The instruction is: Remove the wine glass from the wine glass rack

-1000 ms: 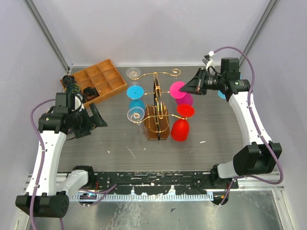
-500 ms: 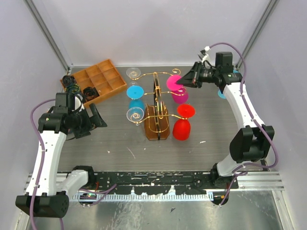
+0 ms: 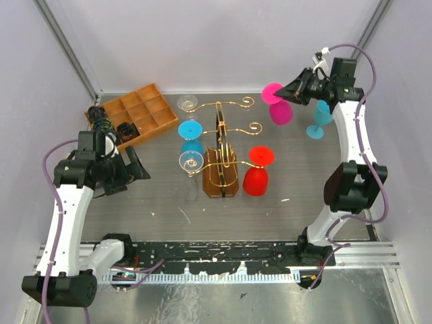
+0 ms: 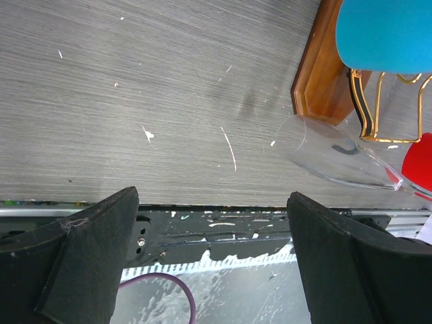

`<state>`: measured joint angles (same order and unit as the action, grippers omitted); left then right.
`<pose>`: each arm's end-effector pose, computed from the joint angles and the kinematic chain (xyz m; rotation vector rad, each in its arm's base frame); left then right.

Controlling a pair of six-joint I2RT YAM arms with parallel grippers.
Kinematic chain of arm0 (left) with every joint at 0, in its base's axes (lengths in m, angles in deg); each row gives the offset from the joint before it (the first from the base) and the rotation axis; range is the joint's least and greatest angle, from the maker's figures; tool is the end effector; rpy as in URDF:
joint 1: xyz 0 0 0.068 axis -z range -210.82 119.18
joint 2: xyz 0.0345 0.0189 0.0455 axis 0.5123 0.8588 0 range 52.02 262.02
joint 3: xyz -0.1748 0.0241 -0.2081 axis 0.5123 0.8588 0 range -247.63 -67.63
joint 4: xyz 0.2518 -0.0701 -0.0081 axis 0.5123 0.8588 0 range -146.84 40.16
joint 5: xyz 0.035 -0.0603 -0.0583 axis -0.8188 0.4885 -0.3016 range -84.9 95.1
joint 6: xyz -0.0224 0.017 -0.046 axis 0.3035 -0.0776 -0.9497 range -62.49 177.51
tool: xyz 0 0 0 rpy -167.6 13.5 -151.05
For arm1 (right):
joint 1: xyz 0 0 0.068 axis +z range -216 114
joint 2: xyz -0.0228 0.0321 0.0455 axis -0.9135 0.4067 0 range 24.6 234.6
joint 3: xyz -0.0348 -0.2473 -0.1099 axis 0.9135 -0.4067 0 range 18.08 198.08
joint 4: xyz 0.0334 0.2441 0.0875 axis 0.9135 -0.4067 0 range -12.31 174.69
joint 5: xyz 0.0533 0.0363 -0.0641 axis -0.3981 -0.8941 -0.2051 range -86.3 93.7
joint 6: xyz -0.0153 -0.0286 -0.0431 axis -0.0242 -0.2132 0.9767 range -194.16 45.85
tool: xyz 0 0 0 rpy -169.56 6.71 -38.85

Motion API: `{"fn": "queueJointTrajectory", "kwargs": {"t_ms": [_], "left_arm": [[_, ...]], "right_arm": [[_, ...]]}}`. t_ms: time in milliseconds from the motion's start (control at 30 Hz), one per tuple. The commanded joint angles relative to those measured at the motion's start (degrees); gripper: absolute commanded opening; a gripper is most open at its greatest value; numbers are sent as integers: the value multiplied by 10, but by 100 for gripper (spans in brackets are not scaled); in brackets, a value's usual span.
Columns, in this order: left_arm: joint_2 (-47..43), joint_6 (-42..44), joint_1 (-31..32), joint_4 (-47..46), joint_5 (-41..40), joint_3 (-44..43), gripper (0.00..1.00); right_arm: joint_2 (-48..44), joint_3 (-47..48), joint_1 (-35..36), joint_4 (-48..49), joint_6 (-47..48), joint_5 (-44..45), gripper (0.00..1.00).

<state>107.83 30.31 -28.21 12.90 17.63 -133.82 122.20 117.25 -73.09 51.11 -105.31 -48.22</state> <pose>0.1567 -0.0149 0.3416 -0.4849 2.5985 -0.4664 0.3801 -0.0191 0.3912 0.1482 2.1082 1.2075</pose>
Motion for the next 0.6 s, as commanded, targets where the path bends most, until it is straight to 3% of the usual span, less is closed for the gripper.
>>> {"fn": "queueJointTrajectory", "kwargs": {"t_ms": [0,233,433,567], "left_arm": [[1,10,-2,-13,3,16,98],[30,15,-2,-35,-4,13,98],[68,18,-2,-53,-6,14,98],[84,21,-2,-61,-11,14,98]], "right_arm": [[77,92,3,-19,38,43,1],[224,265,4,-21,70,145,1],[308,375,21,-19,169,315,1],[338,390,58,9,281,461,1]]}}
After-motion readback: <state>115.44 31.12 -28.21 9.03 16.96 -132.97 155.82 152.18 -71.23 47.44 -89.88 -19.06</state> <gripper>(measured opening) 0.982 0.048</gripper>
